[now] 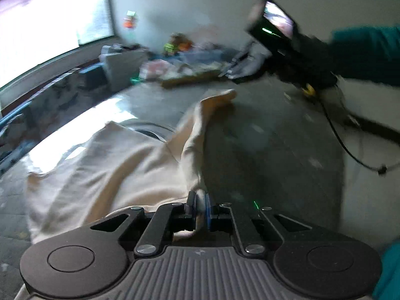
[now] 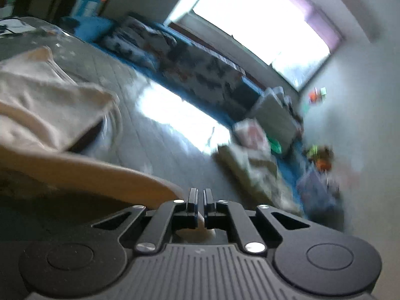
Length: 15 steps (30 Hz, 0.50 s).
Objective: Fold clothes
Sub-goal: 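Lay the shirt flat on the table and open both grippers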
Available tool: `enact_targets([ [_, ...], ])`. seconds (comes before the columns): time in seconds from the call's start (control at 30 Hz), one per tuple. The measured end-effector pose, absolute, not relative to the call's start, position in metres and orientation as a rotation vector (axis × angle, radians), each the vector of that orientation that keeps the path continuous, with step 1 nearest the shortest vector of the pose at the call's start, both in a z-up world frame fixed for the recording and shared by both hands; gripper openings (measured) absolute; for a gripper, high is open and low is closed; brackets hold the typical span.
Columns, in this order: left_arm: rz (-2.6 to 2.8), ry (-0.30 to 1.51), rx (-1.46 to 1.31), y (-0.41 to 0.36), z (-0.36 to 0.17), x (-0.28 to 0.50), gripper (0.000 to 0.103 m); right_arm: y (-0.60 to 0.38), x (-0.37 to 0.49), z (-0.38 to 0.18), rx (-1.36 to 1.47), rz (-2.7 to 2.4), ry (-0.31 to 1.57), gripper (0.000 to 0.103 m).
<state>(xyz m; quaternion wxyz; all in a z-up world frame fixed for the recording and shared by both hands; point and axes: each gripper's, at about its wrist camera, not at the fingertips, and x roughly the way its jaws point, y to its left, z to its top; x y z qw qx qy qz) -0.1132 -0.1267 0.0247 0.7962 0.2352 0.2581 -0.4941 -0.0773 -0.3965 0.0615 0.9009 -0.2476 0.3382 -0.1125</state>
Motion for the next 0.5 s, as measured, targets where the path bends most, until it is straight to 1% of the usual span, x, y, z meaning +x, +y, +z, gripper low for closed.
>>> enact_targets([
  [0.13, -1.138, 0.590, 0.537, -0.132, 0.017, -0.124, 0.011, -0.420, -0.093, 0.043, -0.411, -0.277, 0.826, 0.007],
  [0.17, -1.159, 0.594, 0.534, -0.132, 0.019, -0.126, 0.011, -0.425, -0.096, 0.042, -0.386, -0.285, 0.839, 0.007],
  [0.23, -1.181, 0.584, 0.529, -0.132, 0.023, -0.129, 0.015, -0.438, -0.101, 0.046, -0.270, -0.286, 0.842, 0.007],
  [0.27, -1.185, 0.571, 0.526, -0.133, 0.026, -0.130, 0.016, -0.444, -0.103, 0.050, -0.203, -0.283, 0.833, 0.010],
  [0.3, -1.182, 0.559, 0.520, -0.133, 0.030, -0.131, 0.020, -0.450, -0.103, 0.053, -0.146, -0.277, 0.822, 0.012],
  [0.37, -1.161, 0.545, 0.491, -0.137, 0.036, -0.128, 0.024, -0.459, -0.100, 0.058, -0.055, -0.259, 0.799, 0.020],
  [0.4, -1.150, 0.548, 0.472, -0.140, 0.037, -0.125, 0.025, -0.462, -0.096, 0.059, -0.016, -0.251, 0.790, 0.021],
  [0.47, -1.124, 0.566, 0.433, -0.147, 0.040, -0.117, 0.029, -0.470, -0.085, 0.057, 0.052, -0.238, 0.785, 0.036],
  [0.5, -1.115, 0.575, 0.420, -0.152, 0.039, -0.114, 0.033, -0.472, -0.080, 0.054, 0.072, -0.237, 0.789, 0.037],
])
